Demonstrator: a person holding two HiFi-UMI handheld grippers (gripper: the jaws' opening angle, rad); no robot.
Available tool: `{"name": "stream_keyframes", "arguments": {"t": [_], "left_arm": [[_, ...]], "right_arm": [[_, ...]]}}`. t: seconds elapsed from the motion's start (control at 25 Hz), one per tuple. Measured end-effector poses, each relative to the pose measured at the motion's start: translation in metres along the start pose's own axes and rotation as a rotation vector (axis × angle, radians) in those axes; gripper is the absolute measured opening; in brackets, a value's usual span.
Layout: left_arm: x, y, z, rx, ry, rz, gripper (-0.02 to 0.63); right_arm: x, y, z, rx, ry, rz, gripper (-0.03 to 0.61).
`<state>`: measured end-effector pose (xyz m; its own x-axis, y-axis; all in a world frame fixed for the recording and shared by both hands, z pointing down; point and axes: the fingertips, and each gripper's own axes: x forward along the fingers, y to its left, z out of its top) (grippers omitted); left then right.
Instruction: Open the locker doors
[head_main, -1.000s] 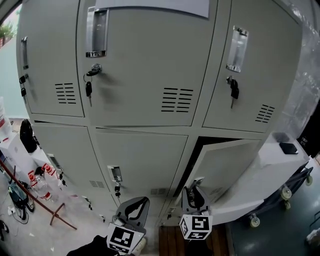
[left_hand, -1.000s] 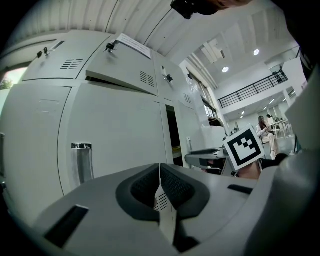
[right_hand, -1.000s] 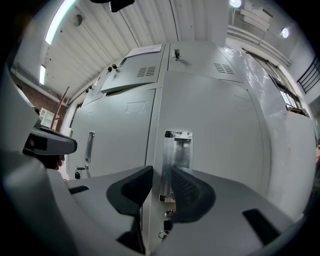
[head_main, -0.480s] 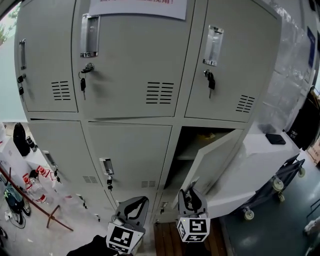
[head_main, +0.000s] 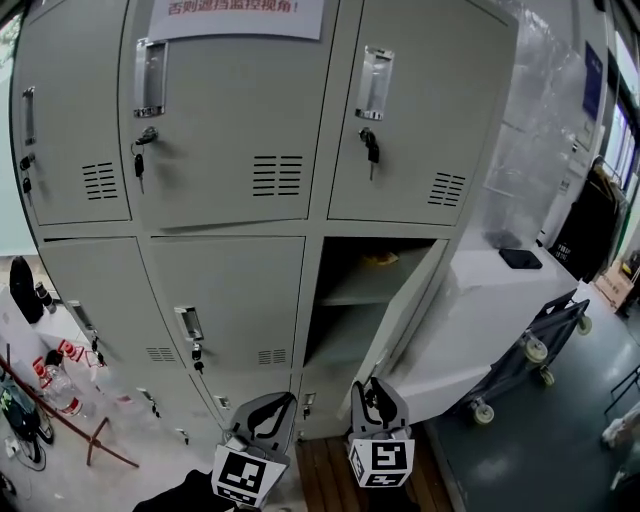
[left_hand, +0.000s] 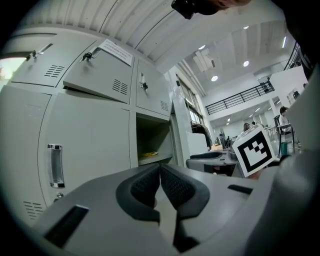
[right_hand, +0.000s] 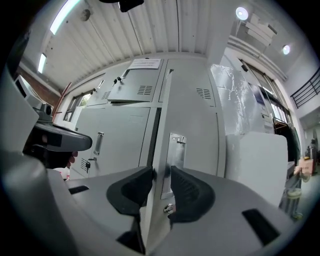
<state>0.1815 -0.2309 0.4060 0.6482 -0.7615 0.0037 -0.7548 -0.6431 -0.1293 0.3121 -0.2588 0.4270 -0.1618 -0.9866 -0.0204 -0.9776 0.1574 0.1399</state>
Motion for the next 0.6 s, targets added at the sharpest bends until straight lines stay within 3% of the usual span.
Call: {"name": "stream_keyframes", "arguments": {"t": [0.2, 0.36, 0.6], "left_arm": [[0.007, -0.018, 0.005, 0.003, -0.071, -0.034, 0.026], [0.008, -0.033, 0.001, -0.001, -0.005, -0.071, 0.026], [0.017, -0.051, 0.001, 0.001, -0.006, -0.12, 0.026]], "right_arm": [[-0.02, -0.014, -0.002, 0.003, 0.002, -0.035, 0.123], [-0.035, -0.025, -0.004, 0.004, 0.006, -0.068, 0.109], [-0.054, -0.043, -0.007, 0.013, 0.012, -0.122, 0.092]]}}
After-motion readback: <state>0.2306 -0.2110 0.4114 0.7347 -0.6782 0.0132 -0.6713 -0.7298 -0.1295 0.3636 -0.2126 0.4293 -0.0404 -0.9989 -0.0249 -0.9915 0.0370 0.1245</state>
